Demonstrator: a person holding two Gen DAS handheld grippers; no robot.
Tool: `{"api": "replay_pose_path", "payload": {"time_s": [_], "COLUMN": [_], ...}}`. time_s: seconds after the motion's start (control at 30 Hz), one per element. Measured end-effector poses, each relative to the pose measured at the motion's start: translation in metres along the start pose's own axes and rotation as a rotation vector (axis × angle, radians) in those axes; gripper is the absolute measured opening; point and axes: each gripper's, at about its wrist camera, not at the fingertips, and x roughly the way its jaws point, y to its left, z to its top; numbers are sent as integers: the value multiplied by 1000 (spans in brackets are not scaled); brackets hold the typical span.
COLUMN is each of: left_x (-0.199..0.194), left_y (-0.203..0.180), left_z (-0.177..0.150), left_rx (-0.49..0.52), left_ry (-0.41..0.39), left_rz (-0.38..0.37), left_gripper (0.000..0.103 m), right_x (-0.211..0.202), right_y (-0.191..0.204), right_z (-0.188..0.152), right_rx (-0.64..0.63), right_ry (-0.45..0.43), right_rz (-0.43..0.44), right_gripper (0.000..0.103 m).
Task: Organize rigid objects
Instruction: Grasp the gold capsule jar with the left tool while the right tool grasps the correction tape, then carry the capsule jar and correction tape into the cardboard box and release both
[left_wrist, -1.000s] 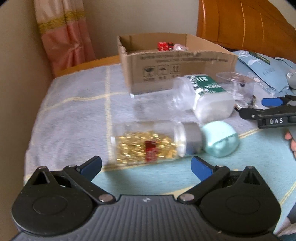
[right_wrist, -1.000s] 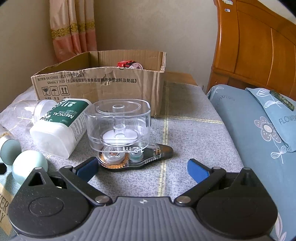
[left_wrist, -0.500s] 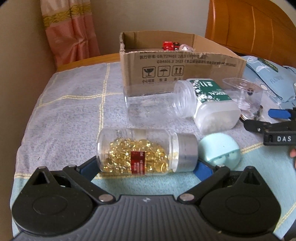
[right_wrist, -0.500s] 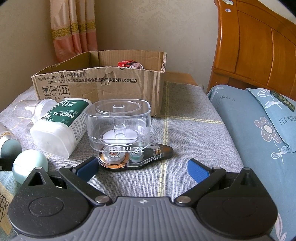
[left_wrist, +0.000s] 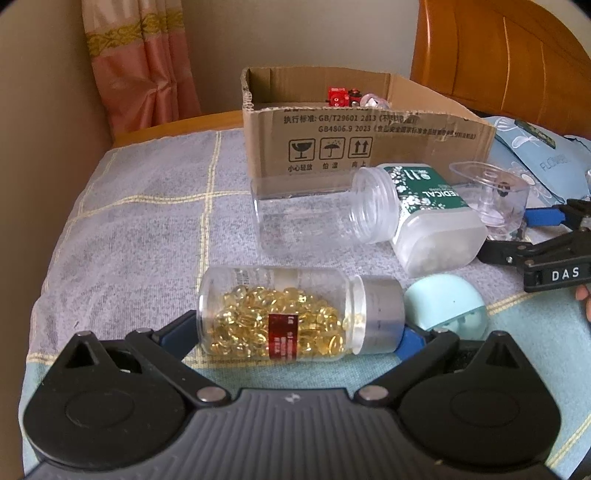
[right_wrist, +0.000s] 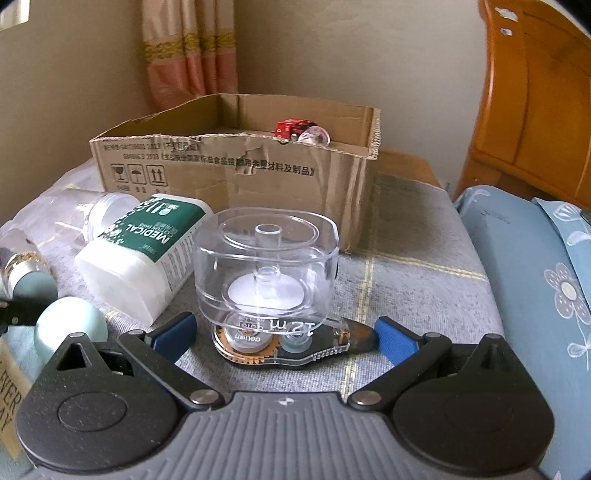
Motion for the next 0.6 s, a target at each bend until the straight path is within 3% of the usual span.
{"api": "replay_pose_path", "payload": {"time_s": [0.1,0.23,0.6], "left_x": [0,-2,-11], "left_y": [1,1,4], "left_z": [0,1,-3], "left_rx": [-1,-6,-21], "left_ry": [-6,-23,-26], "left_rz": [-1,-3,-25], "left_gripper": [102,99,93], "right_x": [-3,-10,-30], "right_y": [0,1,7], "right_z": [-2,-5,-17], "right_rx": [-2,6,0], "right_ry": [3,-6,34], "right_rz": [2,-7,5], "right_gripper": [102,92,92]}}
